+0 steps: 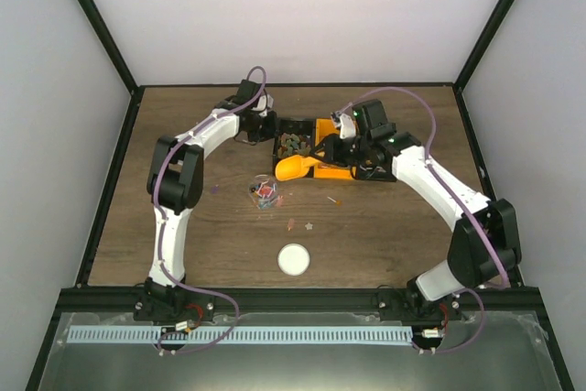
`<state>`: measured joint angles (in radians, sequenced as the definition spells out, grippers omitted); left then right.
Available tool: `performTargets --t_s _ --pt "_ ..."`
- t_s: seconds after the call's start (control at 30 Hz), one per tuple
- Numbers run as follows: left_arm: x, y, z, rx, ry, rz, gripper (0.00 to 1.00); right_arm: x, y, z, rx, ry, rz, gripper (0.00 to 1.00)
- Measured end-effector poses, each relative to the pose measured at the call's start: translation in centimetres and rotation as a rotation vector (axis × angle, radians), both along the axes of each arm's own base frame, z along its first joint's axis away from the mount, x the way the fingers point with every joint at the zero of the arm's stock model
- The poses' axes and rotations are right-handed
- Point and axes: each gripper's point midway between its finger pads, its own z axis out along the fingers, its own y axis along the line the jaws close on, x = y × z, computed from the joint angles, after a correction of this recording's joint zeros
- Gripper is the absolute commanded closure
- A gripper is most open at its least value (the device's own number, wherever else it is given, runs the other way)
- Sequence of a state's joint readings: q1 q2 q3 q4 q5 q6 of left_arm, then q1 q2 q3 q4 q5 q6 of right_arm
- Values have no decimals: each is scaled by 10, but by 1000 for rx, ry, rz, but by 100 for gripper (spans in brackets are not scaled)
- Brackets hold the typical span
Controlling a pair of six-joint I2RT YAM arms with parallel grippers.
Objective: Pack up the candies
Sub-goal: Place the fake candies in the packing bottle, then place the spatula at the center of the board.
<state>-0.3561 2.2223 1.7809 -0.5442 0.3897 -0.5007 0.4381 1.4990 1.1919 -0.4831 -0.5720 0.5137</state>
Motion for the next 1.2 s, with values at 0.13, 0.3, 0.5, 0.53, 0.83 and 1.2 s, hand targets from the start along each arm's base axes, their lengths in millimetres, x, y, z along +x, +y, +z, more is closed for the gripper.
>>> performTargets --t_s 0.13,0.3,0.5,0.53,0.83,1.2 --pt "-2 1 -1 -2 1 2 73 -2 -7 15 -11 -45 -22 99" --pt "-9 2 5 -6 6 9 68 -8 -14 43 11 -117 -43 99" --pt "-12 3 29 -26 -35 15 58 -2 -46 69 54 -178 -134 99" --pt "-12 3 33 -30 -43 16 57 0 -54 69 59 -181 -159 99" --pt "-23 7 51 -52 -73 29 48 7 -140 38 190 -98 -405 99" --pt "-23 5 52 -72 -74 27 49 -69 -157 -69 478 165 -505 99"
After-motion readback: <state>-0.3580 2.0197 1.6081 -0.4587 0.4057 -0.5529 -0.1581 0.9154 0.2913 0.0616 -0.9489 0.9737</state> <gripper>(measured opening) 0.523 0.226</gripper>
